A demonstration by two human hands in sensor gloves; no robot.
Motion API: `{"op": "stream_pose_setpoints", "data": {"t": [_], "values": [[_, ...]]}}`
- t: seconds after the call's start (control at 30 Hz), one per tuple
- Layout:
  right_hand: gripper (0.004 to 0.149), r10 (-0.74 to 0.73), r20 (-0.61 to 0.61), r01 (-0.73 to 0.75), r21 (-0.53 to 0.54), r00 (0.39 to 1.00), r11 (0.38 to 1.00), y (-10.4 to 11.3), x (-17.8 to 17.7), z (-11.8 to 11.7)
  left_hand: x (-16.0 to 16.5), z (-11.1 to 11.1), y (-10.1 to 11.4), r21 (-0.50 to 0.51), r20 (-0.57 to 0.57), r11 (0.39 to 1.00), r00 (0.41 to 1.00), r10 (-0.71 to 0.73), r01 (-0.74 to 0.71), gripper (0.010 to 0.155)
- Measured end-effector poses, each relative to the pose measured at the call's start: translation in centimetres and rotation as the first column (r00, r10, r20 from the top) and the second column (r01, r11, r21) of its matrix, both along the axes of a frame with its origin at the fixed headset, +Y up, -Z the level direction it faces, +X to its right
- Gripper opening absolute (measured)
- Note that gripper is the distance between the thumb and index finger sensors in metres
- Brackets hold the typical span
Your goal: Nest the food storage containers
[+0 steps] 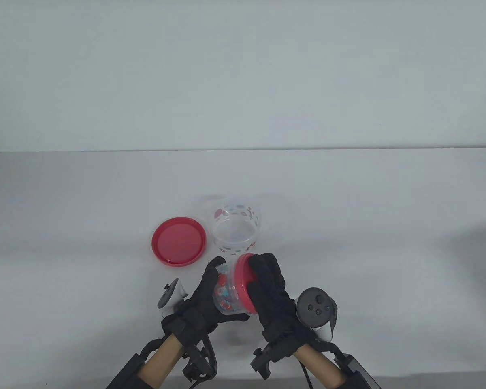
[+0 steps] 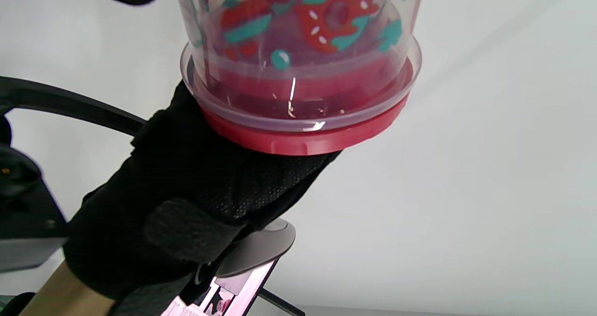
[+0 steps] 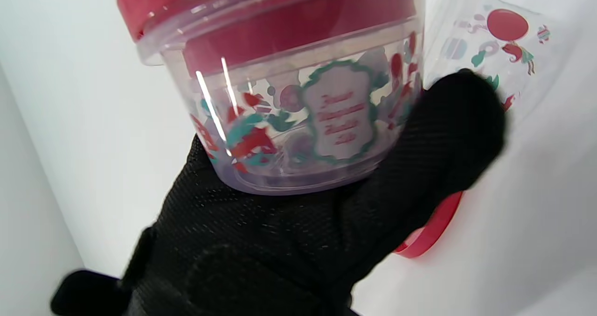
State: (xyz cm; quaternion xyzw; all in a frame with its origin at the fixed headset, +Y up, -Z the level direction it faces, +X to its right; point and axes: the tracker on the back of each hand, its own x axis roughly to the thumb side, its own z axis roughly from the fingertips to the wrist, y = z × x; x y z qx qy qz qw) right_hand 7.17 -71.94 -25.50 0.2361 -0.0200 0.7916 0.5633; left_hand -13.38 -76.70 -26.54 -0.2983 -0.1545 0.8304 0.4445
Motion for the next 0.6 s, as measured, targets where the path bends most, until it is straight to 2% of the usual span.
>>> {"op": "stream_pose_setpoints", "data": {"t": [0.13, 0.33, 0.53, 0.6], "values": [[0.062, 0.068, -0.035, -0.066, 0.060, 0.997, 0.996, 0.2, 0.1, -0.3, -0.2, -0.1, -0.6, -0.064, 0.023, 0.997, 0.999, 0.041, -0.040, 0.077], [0.061, 0.071, -0.129, -0.065, 0.050, 0.989, 0.997, 0.3, 0.6, -1.1, -0.2, -0.1, -1.0, -0.112, 0.083, 0.992, 0.995, 0.060, -0.051, 0.078], [0.062, 0.036, -0.161, -0.036, 0.006, 0.986, 0.999, 0.6, 1.2, -1.5, -0.1, -0.2, -1.0, -0.103, 0.095, 0.993, 0.993, 0.063, -0.053, 0.078], [0.068, 0.036, -0.191, -0.041, -0.022, 0.981, 0.999, 0.7, 1.2, -1.4, -0.2, -0.2, -0.8, -0.082, 0.095, 0.996, 0.994, 0.045, -0.037, 0.079]]}}
